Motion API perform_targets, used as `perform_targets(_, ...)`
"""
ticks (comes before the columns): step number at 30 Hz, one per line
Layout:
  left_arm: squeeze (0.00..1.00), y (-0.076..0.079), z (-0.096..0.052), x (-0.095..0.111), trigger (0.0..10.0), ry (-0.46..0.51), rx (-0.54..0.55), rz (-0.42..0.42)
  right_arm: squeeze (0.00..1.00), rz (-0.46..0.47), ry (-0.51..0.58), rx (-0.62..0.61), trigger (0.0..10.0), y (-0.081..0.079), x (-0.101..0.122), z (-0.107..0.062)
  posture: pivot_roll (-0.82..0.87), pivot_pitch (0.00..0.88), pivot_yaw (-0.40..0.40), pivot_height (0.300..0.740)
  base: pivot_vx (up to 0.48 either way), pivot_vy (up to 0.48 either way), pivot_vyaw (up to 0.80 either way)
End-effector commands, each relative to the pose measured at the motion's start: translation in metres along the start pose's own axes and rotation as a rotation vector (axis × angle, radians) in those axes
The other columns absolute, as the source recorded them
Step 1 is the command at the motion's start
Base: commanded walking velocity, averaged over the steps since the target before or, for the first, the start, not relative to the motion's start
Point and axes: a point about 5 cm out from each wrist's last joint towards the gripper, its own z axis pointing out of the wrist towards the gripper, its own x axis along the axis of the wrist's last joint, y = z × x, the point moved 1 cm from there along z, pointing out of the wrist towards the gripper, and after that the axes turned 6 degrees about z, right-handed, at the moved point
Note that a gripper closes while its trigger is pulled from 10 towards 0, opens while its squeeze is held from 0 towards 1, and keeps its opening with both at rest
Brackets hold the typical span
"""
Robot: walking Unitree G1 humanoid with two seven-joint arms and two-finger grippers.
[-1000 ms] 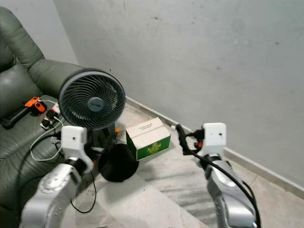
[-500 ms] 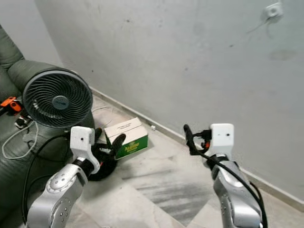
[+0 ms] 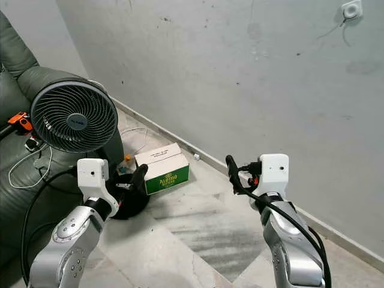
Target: Hang keys on a hook
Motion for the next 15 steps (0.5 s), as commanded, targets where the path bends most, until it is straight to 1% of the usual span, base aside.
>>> perform_targets(1,0.00,-0.0024,0.0010,-0.0002,10.0,-0.011,0.015,-0.004,0.00,0.004,-0.012,-0.001,10.0,0.0000,-0.0015,-0.0001,-0.05,0.098,0.032,0.740,0.000,0.000,-0.79)
perform_targets(6,0.00,-0.0031,0.0017,-0.0007,10.0,-0.017,0.028,-0.011,0.00,0.003,-0.012,-0.001,10.0,-0.0002,-0.0013,0.0004,-0.05,0.097,0.031,0.740,0.000,0.000,-0.79)
perform_targets(9,0.00,-0.0047,0.0027,0.0001,10.0,-0.017,0.036,0.016,0.00,0.001,-0.011,0.000,10.0,-0.0001,-0.0004,0.0019,-0.05,0.094,0.028,0.740,0.000,0.000,-0.79)
perform_targets(15,0.00,-0.0050,0.0032,0.0002,10.0,-0.021,0.032,0.022,0.00,0.000,-0.009,0.002,10.0,-0.0004,0.0005,0.0035,-0.05,0.093,0.026,0.740,0.000,0.000,-0.79)
